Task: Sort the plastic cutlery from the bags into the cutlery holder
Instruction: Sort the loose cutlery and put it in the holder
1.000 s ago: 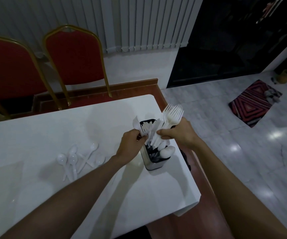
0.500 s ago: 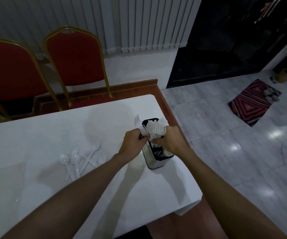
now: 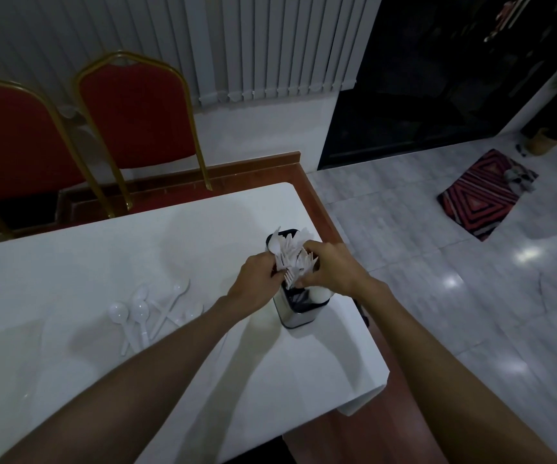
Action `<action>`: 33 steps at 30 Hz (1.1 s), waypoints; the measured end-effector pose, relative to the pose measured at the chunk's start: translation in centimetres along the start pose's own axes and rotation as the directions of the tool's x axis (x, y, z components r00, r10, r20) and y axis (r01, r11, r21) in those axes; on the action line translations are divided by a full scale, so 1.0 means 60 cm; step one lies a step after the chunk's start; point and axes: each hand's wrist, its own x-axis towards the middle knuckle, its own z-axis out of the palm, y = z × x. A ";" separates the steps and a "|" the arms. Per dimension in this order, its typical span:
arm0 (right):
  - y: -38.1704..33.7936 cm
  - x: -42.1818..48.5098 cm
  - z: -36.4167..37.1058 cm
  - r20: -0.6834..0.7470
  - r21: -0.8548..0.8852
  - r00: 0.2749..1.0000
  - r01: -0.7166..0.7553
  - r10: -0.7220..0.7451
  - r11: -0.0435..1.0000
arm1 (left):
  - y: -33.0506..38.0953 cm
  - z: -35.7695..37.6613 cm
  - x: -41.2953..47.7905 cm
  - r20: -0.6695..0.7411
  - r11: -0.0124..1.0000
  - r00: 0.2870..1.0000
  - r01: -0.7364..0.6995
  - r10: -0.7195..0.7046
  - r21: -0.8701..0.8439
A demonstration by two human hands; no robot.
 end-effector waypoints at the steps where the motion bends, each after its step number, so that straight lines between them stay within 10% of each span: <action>1: 0.003 -0.002 0.001 0.007 0.006 1.000 -0.003 0.003 1.000 | 0.003 -0.001 0.001 -0.010 1.000 1.000 -0.011 0.011 -0.001; 21: 0.005 -0.036 0.000 -0.222 0.200 0.975 0.044 0.001 0.979 | -0.021 0.019 -0.011 -0.002 0.980 0.991 -0.131 0.133 0.153; 33: 0.002 -0.022 0.042 -0.437 0.038 0.897 0.092 -0.066 0.995 | -0.056 0.028 -0.026 -0.121 0.996 0.990 -0.063 0.070 0.064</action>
